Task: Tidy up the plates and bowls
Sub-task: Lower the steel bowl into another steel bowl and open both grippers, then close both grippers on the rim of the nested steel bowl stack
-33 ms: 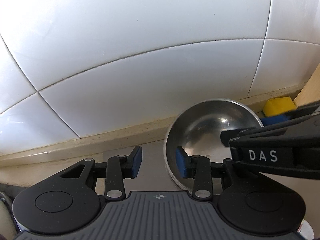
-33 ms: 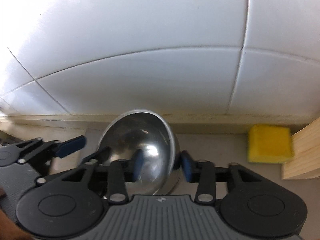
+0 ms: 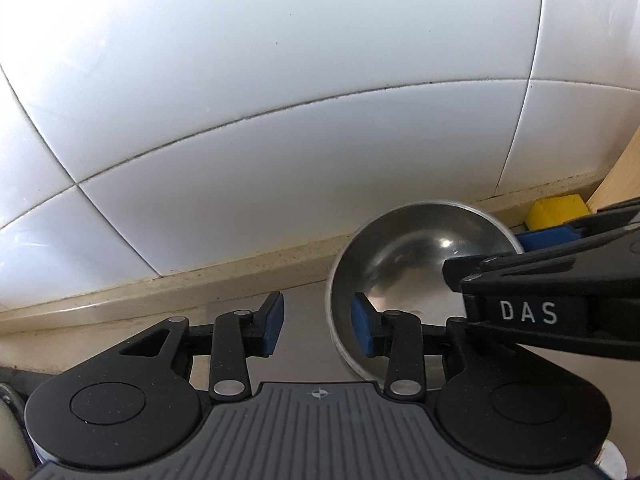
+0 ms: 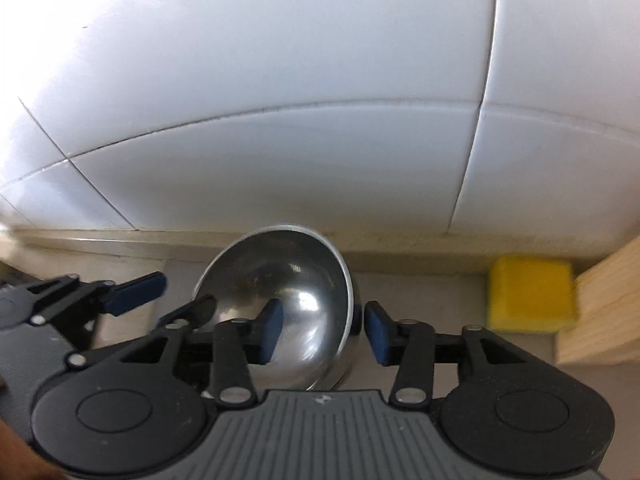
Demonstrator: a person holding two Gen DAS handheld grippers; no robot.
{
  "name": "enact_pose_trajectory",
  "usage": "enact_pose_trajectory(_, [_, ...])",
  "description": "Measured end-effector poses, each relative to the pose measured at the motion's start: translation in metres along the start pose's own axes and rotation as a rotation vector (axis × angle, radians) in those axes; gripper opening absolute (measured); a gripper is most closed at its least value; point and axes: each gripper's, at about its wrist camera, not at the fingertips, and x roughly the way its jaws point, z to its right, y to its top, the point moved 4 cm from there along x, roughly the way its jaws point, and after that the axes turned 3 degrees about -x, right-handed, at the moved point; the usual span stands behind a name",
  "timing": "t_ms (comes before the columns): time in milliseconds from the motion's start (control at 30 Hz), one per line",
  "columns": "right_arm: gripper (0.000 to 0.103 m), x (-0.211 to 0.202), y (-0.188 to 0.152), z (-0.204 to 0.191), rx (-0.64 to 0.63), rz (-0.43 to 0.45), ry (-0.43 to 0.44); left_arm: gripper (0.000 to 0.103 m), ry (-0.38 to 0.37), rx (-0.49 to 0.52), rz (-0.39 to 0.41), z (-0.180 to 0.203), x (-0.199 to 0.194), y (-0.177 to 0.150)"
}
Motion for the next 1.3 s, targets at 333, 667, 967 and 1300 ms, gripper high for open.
enact_pose_trajectory(333, [0.030, -0.011, -0.004, 0.005, 0.007, 0.016, -0.014, 0.044, 0.001, 0.009, 0.014, 0.001, -0.007, 0.000])
enact_pose_trajectory(667, [0.030, -0.014, -0.011, 0.014, 0.028, 0.019, -0.021, 0.060, 0.022, 0.019, 0.026, 0.003, -0.009, -0.004])
enact_pose_trajectory(967, [0.031, -0.008, -0.015, 0.022, 0.050, 0.010, -0.019, 0.066, 0.044, -0.019, 0.032, -0.007, -0.008, -0.004])
enact_pose_trajectory(1300, [0.036, -0.008, -0.017, 0.029, 0.087, 0.017, -0.005, 0.078, 0.057, -0.058, 0.033, -0.026, -0.009, -0.011])
